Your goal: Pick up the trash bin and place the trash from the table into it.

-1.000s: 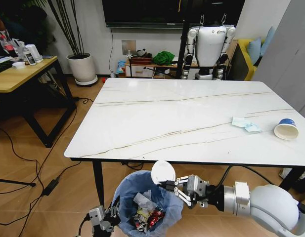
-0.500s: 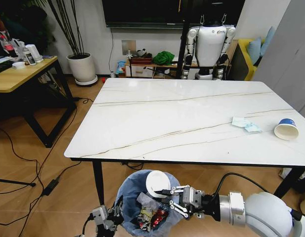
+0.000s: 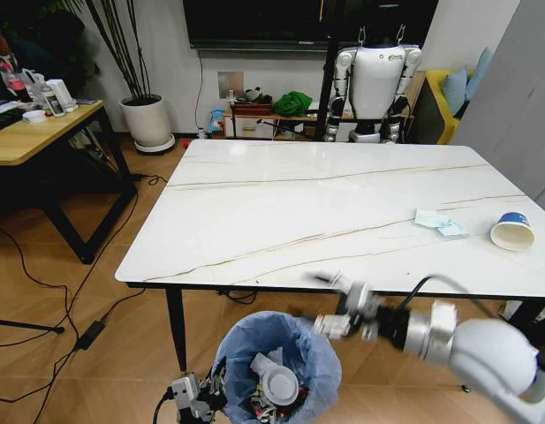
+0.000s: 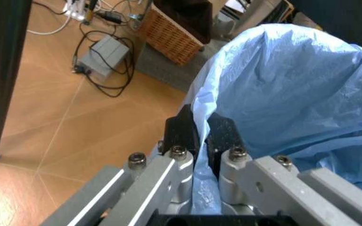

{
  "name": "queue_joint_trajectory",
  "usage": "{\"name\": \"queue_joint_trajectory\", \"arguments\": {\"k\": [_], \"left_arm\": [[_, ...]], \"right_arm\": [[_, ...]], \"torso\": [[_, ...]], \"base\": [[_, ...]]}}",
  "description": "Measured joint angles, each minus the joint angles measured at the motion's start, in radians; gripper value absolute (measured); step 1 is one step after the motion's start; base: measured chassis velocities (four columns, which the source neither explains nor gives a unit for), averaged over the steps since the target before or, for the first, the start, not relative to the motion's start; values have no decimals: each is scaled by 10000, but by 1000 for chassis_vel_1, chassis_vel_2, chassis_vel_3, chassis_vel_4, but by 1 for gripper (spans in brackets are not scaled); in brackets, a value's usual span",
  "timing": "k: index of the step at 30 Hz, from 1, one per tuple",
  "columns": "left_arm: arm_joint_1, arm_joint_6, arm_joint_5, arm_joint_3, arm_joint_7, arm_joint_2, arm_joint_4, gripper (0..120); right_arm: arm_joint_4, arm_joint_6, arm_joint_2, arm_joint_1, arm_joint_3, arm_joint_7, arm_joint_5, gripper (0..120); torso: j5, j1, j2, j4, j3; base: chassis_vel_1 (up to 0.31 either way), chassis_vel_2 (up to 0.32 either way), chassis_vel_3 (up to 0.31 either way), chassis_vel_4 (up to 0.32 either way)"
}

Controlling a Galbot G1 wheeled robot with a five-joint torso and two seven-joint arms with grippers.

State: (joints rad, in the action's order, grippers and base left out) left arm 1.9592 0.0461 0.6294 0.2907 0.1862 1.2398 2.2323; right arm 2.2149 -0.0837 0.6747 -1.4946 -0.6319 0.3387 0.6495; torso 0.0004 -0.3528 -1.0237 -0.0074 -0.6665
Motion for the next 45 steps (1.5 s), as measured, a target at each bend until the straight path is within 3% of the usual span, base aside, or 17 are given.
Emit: {"name": "queue_joint_trajectory", "arguments": {"k": [2,4,8,11,16,18,19,20,25,33,45], "left_arm": [[-12,2,23,-15,0,-50,12,0],[-92,14,113,-66,9,-216,29,0],[-183,41,203,-82,46,-336,29,0],[-326,81,404,-66,97,-498,30,0],[-405,87,505,-57,97,-519,15,0],[-429,88,519,-59,97,-543,-13,0],[-429,88,519,-59,97,-543,-13,0],[-420,88,526,-33,98,-549,14,0],[-283,35,472,78,64,-553,84,0],[-94,-50,360,267,-10,-532,272,0],[32,-100,269,413,-53,-523,359,0]], "right_arm": [[-36,0,122,-135,-286,-140,98,93],[-146,91,786,-754,-1601,-572,391,99],[-232,192,1272,-1217,-2479,-523,679,100],[-613,776,2240,-2229,-4124,755,947,100],[-945,1618,3287,-2968,-5247,1746,445,100],[-1094,2038,4249,-3380,-5793,2118,111,100],[-1094,2038,4249,-3380,-5793,2118,111,100],[-1181,2196,4946,-3570,-6048,2350,39,100],[-1282,2299,6120,-3845,-6204,2612,17,100],[-1554,2297,6510,-3757,-5735,2613,63,100],[-1686,2386,6518,-3702,-5457,2646,135,100]], "torso": [[-3,0,0,0,0],[-3,0,0,0,0],[-5,1,0,0,0],[-6,1,0,0,0],[-3,0,-1,1,1],[-6,1,-1,0,1],[-6,1,-1,0,1],[-3,1,-1,0,1],[-6,2,-1,1,2],[-4,1,-1,2,1],[-3,0,-1,1,0]], "base": [[0,0,0,0],[0,0,0,0],[0,0,0,0],[0,0,0,0],[0,0,0,0],[0,0,0,0],[0,0,0,0],[0,0,0,0],[0,0,0,0],[0,0,0,0],[-44,-53,61,58]]}}
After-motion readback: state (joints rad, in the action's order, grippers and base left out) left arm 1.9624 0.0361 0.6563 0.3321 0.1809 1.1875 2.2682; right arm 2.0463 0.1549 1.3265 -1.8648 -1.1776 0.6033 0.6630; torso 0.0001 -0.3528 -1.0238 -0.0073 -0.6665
